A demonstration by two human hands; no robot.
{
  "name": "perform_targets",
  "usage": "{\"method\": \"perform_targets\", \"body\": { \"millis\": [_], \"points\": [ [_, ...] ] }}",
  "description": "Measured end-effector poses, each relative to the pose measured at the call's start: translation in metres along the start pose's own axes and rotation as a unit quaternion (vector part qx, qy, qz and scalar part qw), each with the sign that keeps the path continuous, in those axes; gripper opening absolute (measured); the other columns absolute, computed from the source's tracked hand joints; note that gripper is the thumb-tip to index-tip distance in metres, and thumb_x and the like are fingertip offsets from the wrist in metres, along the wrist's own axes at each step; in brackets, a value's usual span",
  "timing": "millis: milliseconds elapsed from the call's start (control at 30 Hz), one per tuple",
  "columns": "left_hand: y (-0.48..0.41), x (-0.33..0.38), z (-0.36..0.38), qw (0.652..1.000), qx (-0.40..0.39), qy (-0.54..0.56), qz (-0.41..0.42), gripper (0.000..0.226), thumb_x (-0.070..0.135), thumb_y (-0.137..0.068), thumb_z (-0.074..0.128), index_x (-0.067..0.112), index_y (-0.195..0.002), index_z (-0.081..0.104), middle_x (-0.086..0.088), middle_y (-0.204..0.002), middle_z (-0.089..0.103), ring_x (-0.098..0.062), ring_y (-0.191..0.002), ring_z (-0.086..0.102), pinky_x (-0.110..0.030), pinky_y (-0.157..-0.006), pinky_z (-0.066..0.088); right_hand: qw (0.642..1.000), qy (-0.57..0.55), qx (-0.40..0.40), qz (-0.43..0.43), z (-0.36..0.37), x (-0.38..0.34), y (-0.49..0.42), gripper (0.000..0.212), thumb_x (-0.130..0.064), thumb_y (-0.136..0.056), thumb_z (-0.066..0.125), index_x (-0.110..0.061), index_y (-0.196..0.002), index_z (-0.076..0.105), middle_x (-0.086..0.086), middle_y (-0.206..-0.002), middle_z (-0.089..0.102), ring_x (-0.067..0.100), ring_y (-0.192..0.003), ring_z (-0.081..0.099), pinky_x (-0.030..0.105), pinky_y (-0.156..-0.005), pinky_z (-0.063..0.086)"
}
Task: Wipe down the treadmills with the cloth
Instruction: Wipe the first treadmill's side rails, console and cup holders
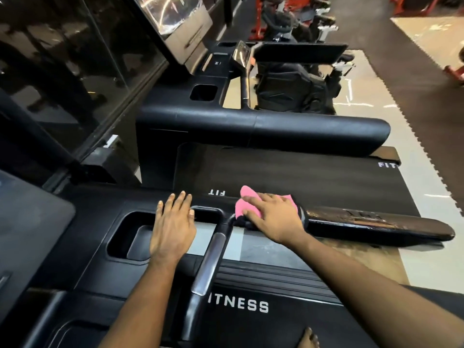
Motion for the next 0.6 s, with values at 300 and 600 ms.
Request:
{"method": "perform_targets", "body": {
  "millis": [300, 600],
  "points": [
    [-0.001, 0.002, 0.001, 1.000, -0.002, -0.006, 0.002, 0.053, 0.031, -0.106, 0.030, 0.016, -0.157, 0.032, 0.000, -0.164, 0.029, -0.019, -0.154, 0.019, -0.044, -0.127, 0.010, 0.991, -0.007, 0.029, 0.132, 0.009, -0.051, -0.030, 0.046, -0.050, -0.100, 0.027, -0.030, -0.122, 0.062, 0.006, -0.121, 0.068, 0.033, -0.113, 0.058, 0.049, -0.101, 0.034],
    [0.000, 0.003, -0.001, 0.999, 0.010, 0.032, 0.001, 0.052, 0.028, -0.106, 0.030, 0.014, -0.157, 0.031, 0.001, -0.164, 0.029, -0.017, -0.154, 0.017, -0.040, -0.127, 0.005, 0.967, 0.025, 0.049, 0.247, -0.002, 0.007, -0.014, 0.042, -0.045, -0.097, 0.030, -0.028, -0.112, 0.065, 0.006, -0.115, 0.070, 0.032, -0.108, 0.062, 0.045, -0.096, 0.035]
  ]
}}
Point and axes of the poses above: each hand's wrist, its own y-axis away from the middle knuckle, its own z-axis out of the palm, x = y × z, the point moved 4 cm from there along -y, towards the middle knuckle
